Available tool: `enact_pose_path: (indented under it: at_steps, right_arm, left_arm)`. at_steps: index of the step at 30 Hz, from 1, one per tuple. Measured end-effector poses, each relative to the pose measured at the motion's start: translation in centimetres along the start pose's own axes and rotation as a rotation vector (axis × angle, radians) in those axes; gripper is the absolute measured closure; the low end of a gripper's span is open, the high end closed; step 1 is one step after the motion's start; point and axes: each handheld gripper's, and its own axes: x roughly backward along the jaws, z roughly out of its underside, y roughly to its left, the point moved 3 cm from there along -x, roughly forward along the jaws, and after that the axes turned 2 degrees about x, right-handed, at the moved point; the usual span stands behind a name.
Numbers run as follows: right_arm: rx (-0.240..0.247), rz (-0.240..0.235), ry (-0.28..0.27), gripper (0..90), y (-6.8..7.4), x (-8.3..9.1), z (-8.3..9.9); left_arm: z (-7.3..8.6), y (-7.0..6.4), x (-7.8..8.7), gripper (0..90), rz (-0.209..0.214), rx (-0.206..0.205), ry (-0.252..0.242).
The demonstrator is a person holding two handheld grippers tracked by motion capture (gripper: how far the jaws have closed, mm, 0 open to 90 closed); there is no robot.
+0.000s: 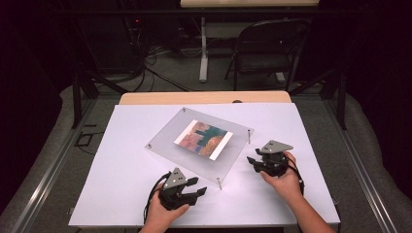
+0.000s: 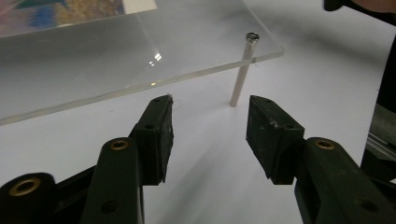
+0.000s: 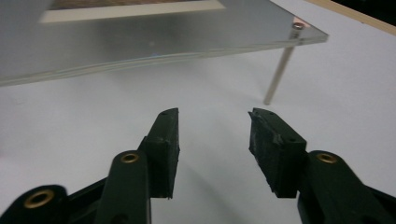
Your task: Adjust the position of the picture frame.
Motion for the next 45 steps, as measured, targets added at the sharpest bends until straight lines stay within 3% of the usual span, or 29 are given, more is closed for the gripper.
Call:
enact_pose_path:
  at_steps: [6,11,18,22,27,31,35,45]
  right_arm:
    - [-0.055,0.018,-0.013,61.9,-2.3,-2.3,-0.1]
    - [-0.055,0.048,-0.012,64.8,-3.6,-4.2,-0.7]
    - [-0.068,0.049,-0.008,71.9,-4.3,-6.2,-0.7]
    - [-0.05,0.053,-0.015,73.8,-4.3,-6.8,-1.1]
    - [-0.046,0.055,-0.016,75.1,-4.2,-7.4,-1.6]
    - [-0.055,0.062,-0.015,82.4,-4.4,-7.6,-1.8]
    - [-0.091,0.031,-0.025,85.3,-4.8,-7.4,-1.6]
    - [-0.082,0.003,-0.002,85.5,-4.3,-6.6,-1.5]
  left_arm:
    - [-0.2,-0.9,-1.8,54.9,0.032,-0.002,0.021]
    - [-0.7,-1.6,-3.0,58.0,0.062,0.005,0.015]
    - [-1.0,-2.0,-4.7,62.4,0.074,-0.002,0.024]
    - [-1.2,-2.1,-5.4,66.0,0.069,-0.011,0.027]
    - [-1.4,-2.1,-5.7,71.9,0.044,-0.008,0.031]
    - [-1.5,-1.9,-5.7,82.7,0.014,-0.006,0.027]
    - [-1.4,-1.8,-5.6,84.7,0.018,-0.001,0.023]
    - [-1.1,-1.4,-4.4,84.9,0.052,-0.004,0.044]
